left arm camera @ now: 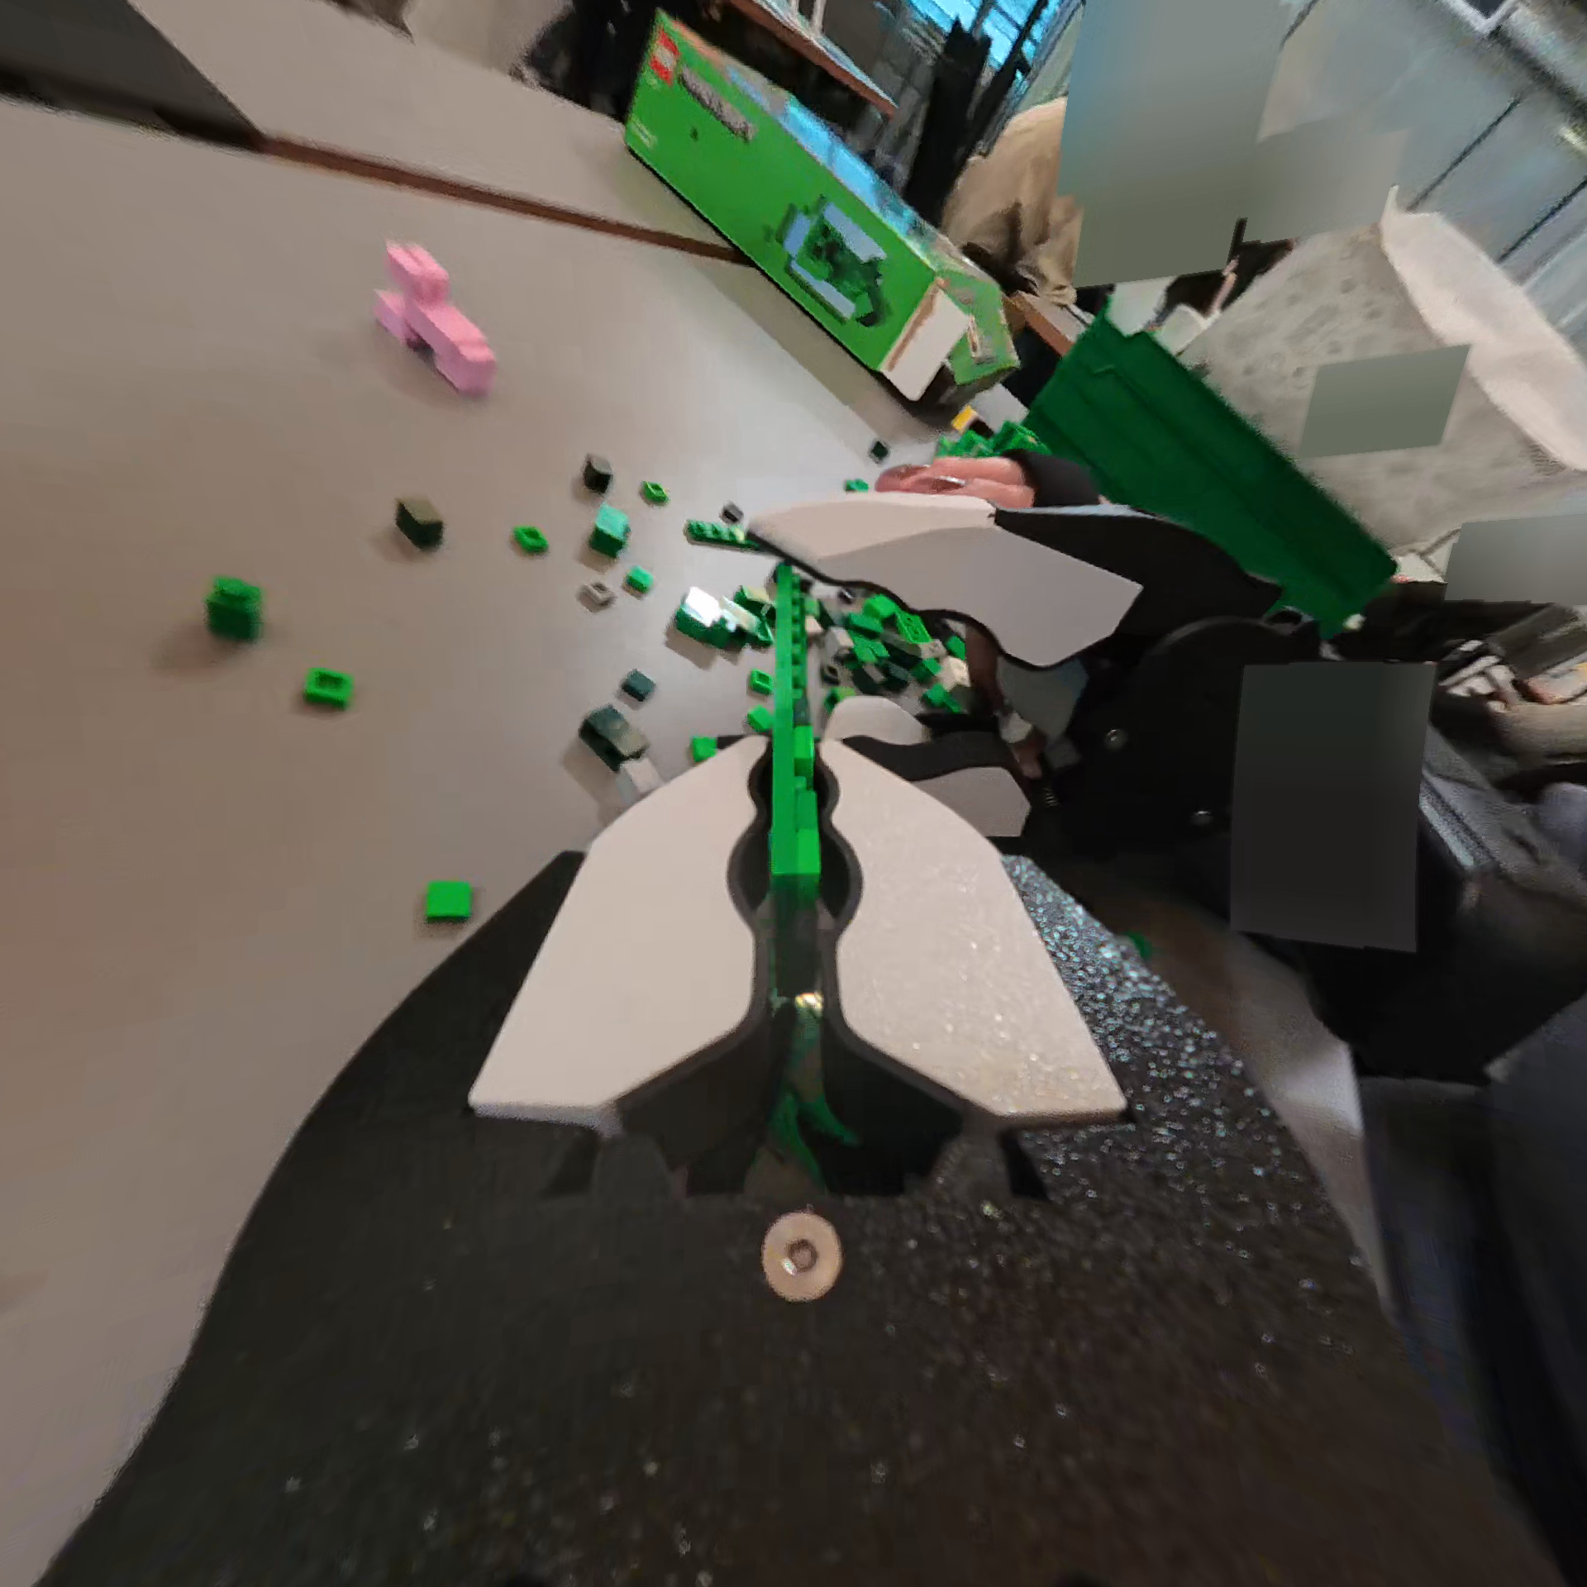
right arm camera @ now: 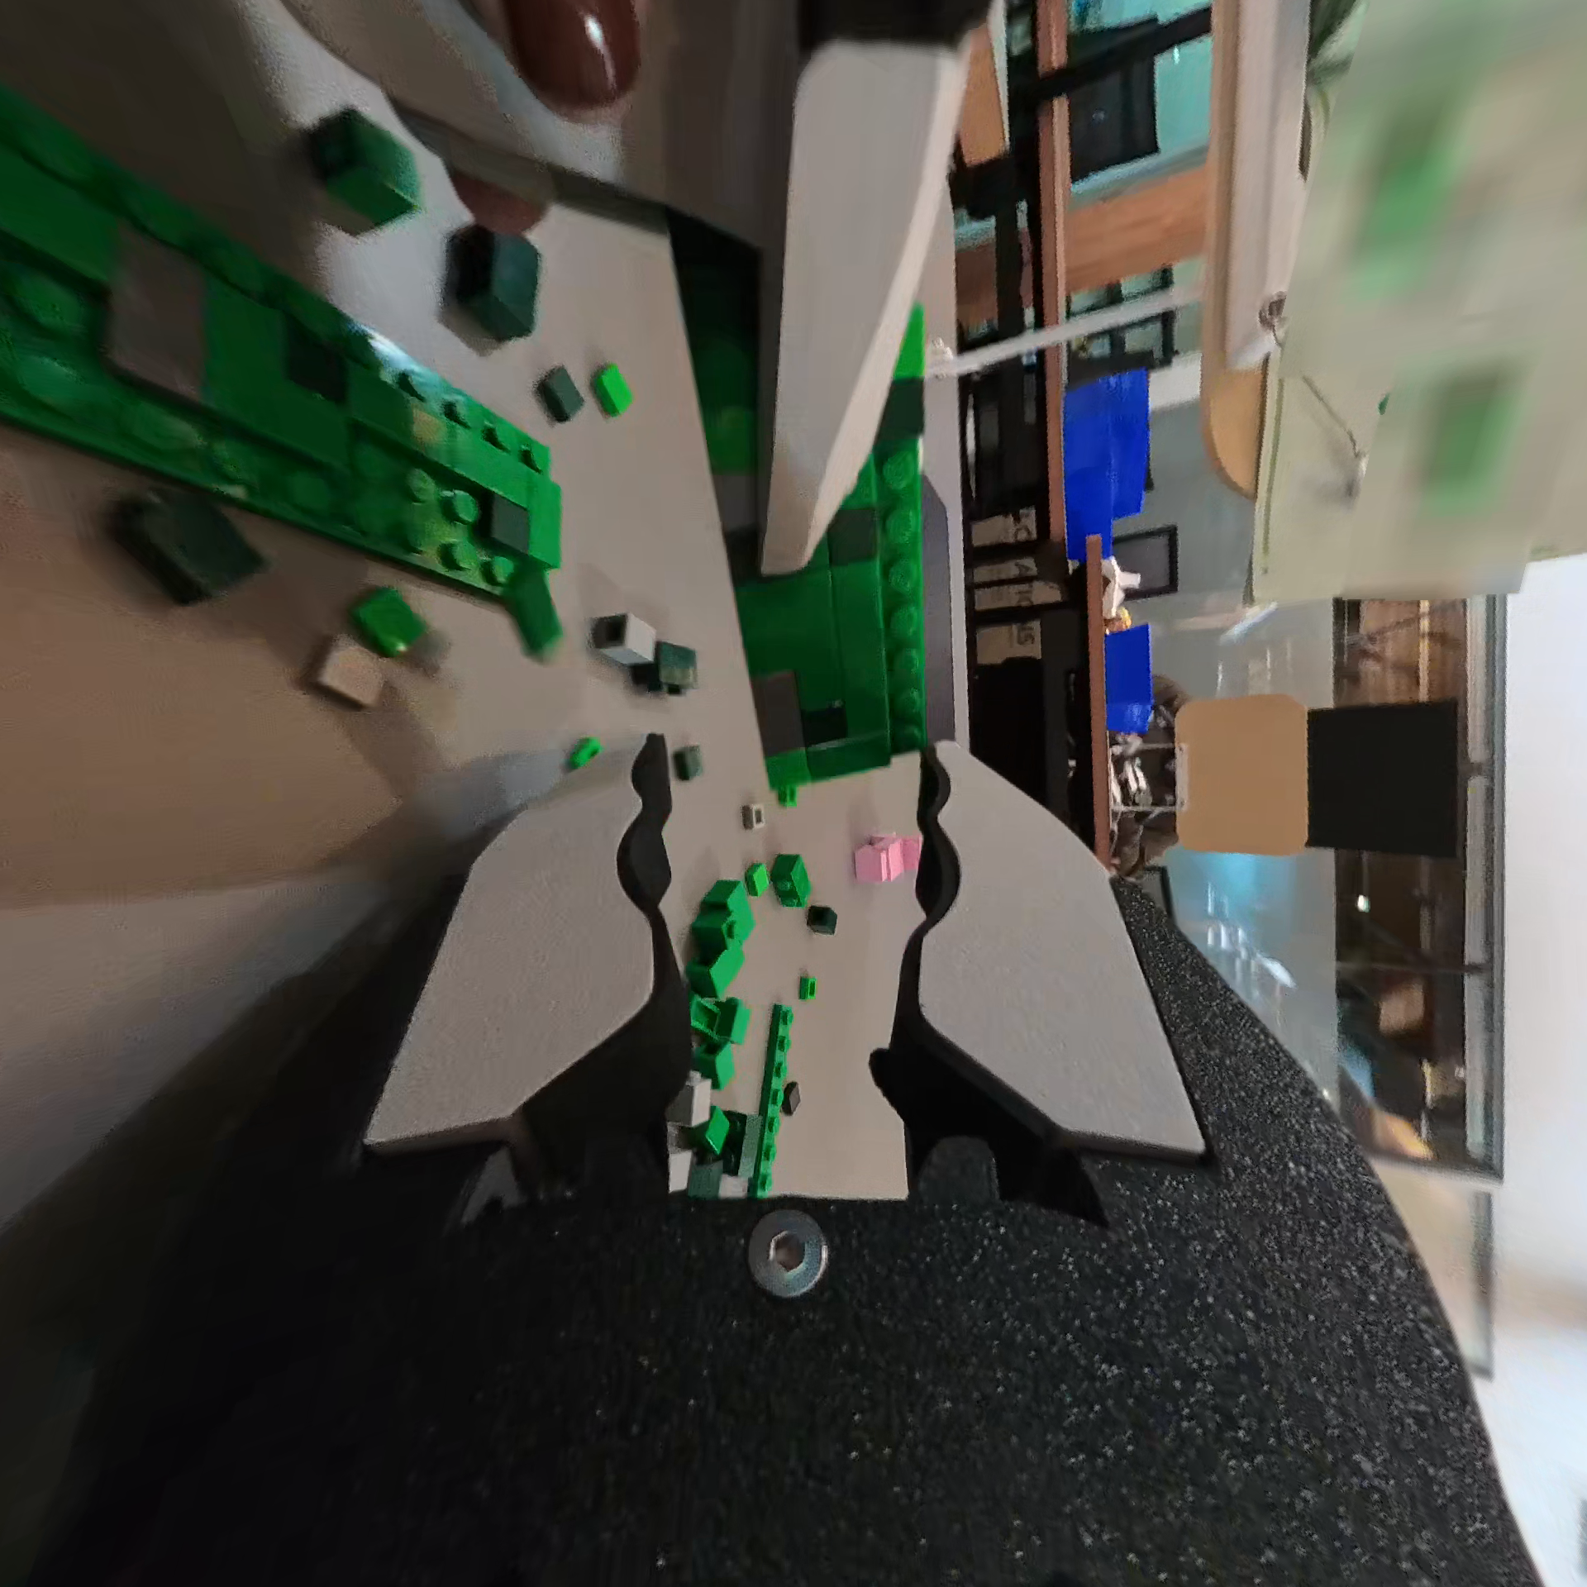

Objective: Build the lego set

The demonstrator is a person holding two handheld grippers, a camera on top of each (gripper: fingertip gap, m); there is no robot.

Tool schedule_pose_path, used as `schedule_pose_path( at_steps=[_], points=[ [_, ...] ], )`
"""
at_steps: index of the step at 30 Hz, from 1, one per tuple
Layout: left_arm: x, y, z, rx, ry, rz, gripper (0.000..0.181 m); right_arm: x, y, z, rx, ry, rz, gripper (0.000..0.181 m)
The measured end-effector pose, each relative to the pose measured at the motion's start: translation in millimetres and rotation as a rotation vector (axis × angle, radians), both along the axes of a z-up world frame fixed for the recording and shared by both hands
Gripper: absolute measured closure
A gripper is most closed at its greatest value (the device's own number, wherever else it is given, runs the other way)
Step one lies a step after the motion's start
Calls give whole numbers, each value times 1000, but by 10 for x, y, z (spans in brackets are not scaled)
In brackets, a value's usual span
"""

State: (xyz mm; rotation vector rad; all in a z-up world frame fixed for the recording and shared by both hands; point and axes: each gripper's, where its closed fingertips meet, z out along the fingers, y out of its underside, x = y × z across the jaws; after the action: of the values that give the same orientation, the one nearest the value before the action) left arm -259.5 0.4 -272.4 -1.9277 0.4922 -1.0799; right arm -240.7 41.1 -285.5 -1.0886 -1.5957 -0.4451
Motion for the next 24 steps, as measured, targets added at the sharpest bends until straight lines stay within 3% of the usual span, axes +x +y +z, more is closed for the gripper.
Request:
schedule_pose_path(
  at_steps=[4, 7, 9, 12, 14, 18, 21, 22, 24],
  points=[
    [-135, 98, 190, 93, -105, 91, 175, 130, 154, 28, -72, 100, -118, 130],
    [-262, 116, 366, 105, -283, 118, 176, 122, 155, 94, -263, 322, -127, 141],
    [-296, 89, 476, 106, -401, 98, 175, -7, 14, 180, -553, 573, -36, 149],
    [-255, -7, 601, 120, -522, 9, 175, -187, -365, 571, -1077, 954, 287, 143],
    [-218, -50, 654, 132, -567, -32, 175, -144, -387, 757, -1248, 1123, 374, 138],
    [-92, -119, 669, 155, -539, -97, 175, -159, -446, 771, -1351, 1136, 418, 141],
    [50, -157, 583, 148, -449, -147, 175, -168, -470, 799, -1331, 1126, 444, 170],
    [83, -158, 557, 149, -425, -151, 173, -150, -466, 806, -1317, 1119, 449, 171],
    [110, -115, 494, 144, -374, -128, 154, -113, -454, 803, -1312, 1089, 444, 174]
  ],
)
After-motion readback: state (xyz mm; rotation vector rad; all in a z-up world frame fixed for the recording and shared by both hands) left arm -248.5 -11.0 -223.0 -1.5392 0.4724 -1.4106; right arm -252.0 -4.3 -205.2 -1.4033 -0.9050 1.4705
